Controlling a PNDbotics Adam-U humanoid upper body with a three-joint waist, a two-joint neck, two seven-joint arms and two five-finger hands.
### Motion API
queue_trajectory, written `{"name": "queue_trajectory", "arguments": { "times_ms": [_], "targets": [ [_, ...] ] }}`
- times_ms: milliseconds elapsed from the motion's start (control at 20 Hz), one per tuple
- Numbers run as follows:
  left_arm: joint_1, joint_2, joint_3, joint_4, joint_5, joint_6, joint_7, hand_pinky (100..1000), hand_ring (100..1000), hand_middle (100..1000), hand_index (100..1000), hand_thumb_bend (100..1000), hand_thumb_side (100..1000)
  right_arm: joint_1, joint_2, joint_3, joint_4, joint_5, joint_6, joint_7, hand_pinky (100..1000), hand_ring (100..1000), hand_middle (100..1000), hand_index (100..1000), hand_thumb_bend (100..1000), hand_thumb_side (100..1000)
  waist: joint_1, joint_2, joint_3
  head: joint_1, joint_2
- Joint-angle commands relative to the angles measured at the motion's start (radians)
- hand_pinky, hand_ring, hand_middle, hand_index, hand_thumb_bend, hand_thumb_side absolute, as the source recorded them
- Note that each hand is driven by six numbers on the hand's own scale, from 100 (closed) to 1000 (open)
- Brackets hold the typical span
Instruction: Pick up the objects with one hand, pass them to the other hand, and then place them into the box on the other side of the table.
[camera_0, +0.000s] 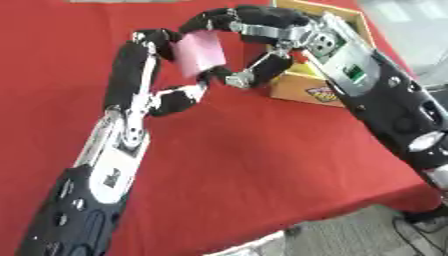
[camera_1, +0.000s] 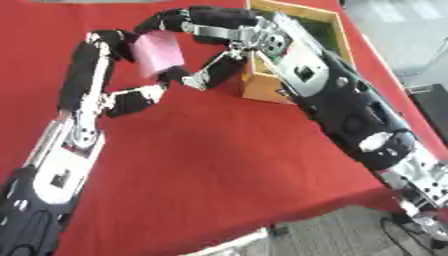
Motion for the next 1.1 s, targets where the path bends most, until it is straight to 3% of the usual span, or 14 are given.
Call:
{"name": "queue_trajectory", "arguments": {
  "times_ms": [50,900,1100],
  "targets": [
    [-0.012,-0.009,-0.012,-0.031,0.009,0.001,-0.004,588,533,398,486,100,215,-0.015,-0.013,-0.013,0.002,0.009,-0.007,-0.003,1000,1000,926,1000,100,100,0.0,-0.014,-0.001,-0.004,0.006],
    [-0.012,-0.009,-0.026,-0.055,0.009,-0.008,-0.019,591,533,397,485,100,218,-0.014,-0.007,-0.016,0.02,0.013,-0.027,0.019,1000,1000,900,1000,100,100,-0.002,-0.01,0.0,-0.017,0.006],
    [-0.01,-0.008,-0.027,-0.05,0.001,-0.009,-0.022,592,534,398,485,100,206,-0.014,-0.006,-0.016,0.019,-0.007,-0.018,0.017,1000,1000,831,930,100,100,-0.001,-0.009,-0.001,-0.018,0.006]
  ]
}}
